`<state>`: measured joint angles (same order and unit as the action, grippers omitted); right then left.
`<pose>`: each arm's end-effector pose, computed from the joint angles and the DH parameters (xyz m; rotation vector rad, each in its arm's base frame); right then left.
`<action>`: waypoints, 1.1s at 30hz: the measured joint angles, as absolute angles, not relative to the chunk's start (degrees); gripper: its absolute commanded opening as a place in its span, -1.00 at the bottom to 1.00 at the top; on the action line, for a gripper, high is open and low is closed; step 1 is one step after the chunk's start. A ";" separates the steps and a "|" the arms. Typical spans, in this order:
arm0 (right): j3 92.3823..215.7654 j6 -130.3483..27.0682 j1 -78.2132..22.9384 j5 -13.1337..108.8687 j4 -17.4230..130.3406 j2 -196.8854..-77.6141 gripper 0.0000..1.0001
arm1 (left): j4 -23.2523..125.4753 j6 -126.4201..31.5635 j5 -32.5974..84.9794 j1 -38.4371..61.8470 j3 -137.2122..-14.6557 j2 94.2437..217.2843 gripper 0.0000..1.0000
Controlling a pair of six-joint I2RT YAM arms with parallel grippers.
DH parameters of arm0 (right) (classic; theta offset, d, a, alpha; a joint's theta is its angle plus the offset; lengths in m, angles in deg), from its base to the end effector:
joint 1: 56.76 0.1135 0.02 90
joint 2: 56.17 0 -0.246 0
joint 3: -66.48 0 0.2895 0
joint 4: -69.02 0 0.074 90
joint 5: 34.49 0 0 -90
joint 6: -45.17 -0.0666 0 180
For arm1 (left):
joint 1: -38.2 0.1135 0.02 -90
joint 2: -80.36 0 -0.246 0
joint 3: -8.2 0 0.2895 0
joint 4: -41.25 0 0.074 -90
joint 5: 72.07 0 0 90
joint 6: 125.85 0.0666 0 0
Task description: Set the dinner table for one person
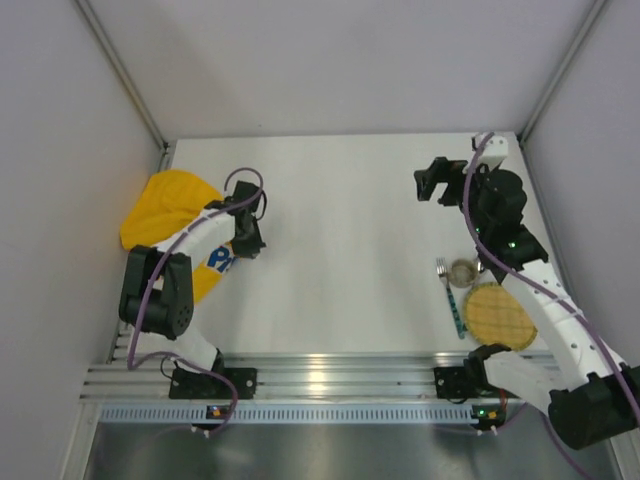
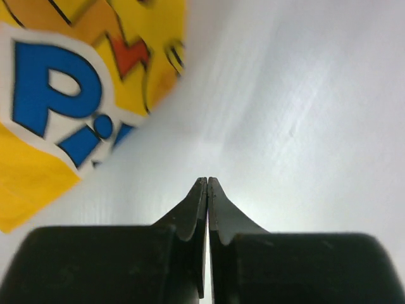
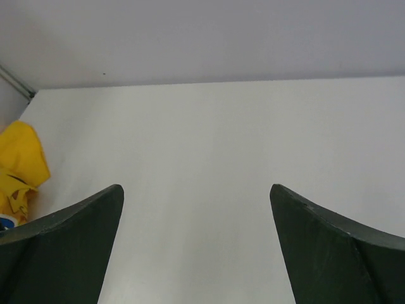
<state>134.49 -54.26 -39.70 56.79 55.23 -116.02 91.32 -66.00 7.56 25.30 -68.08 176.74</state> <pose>0.3091 0.0933 0.3535 -0.0948 1.6770 0.3305 0.3600 -0.0701 0.1272 -0.4562 2.7162 0.0558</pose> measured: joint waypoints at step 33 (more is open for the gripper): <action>129.07 -60.49 -40.38 57.71 36.02 -112.83 0.99 | 99.87 -76.12 -2.30 35.88 -96.06 196.89 -1.00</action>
